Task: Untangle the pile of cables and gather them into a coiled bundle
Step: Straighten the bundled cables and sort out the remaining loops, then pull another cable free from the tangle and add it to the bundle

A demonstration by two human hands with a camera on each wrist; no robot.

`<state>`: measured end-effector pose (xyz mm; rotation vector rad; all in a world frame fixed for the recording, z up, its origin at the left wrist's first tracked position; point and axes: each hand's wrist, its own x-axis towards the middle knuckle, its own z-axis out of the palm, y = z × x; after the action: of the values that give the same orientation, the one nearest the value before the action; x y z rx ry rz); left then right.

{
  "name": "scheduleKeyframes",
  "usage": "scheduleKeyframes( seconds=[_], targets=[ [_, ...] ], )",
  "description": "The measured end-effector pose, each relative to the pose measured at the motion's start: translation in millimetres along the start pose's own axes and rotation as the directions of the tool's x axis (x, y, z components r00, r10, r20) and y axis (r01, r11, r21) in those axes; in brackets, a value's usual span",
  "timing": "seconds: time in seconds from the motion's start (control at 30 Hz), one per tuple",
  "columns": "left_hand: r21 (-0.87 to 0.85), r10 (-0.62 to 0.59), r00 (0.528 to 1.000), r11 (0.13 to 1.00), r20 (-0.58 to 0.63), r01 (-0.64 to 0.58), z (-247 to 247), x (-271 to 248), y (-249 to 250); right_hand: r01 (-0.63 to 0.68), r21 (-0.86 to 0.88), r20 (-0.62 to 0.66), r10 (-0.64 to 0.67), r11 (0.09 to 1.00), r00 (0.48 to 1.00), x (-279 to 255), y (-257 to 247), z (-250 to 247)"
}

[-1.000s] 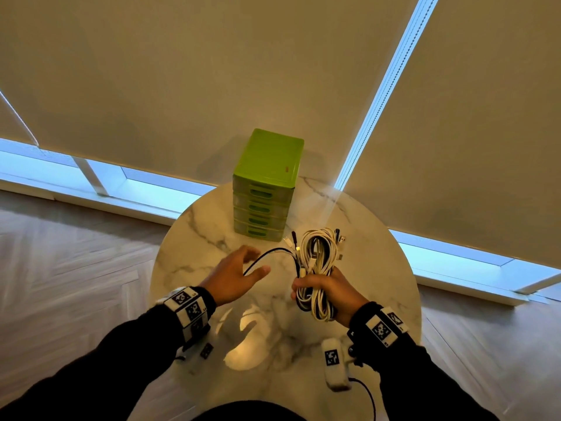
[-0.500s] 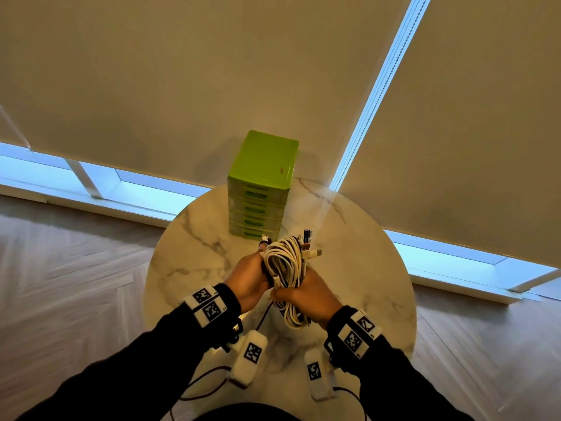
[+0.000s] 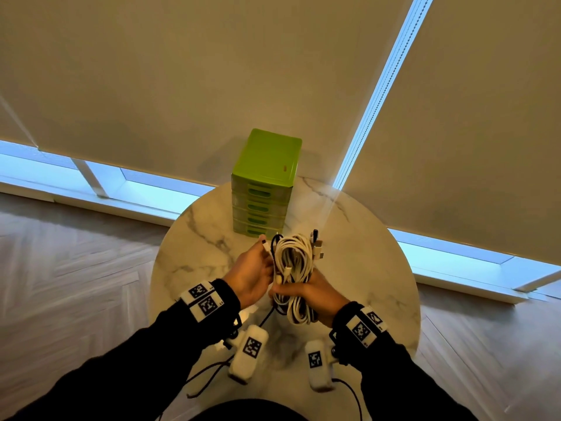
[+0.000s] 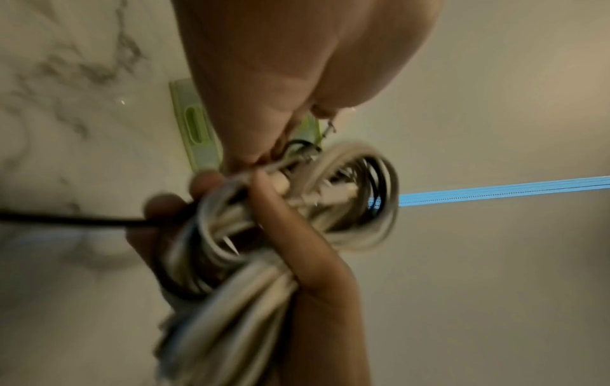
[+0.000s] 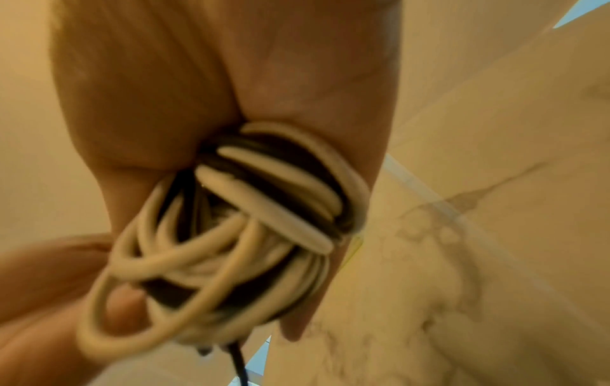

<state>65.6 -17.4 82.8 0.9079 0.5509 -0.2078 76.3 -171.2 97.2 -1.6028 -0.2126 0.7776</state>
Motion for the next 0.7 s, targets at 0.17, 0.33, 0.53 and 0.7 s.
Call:
scheduleKeyframes(
  seconds=[0.17, 0.33, 0.53, 0.7],
  targets=[
    [0.499, -0.017, 0.989, 0.864, 0.149, -0.06, -21, -22, 0, -0.003, 0.246, -0.113, 0.032, 0.969, 0.993, 1, -1, -5],
    [0.746, -0.16, 0.948, 0.657, 0.276, -0.106, -47, -37, -31, 0.107, 0.494, -0.235, 0.013, 0.863, 0.972, 10, -9, -10],
    [0.849, -0.049, 0.958, 0.479, 0.281, -0.225, -49, -39, -31, 0.015, 0.612, -0.082, 0.045, 0.791, 0.996, 9, -22, -9],
    [0.929, 0.071, 0.956, 0.225, 0.285, -0.294, -74, -31, 7, -0.056, 0.44, 0.006, 0.06, 0.896, 0.998, -2, -26, -26]
  ],
)
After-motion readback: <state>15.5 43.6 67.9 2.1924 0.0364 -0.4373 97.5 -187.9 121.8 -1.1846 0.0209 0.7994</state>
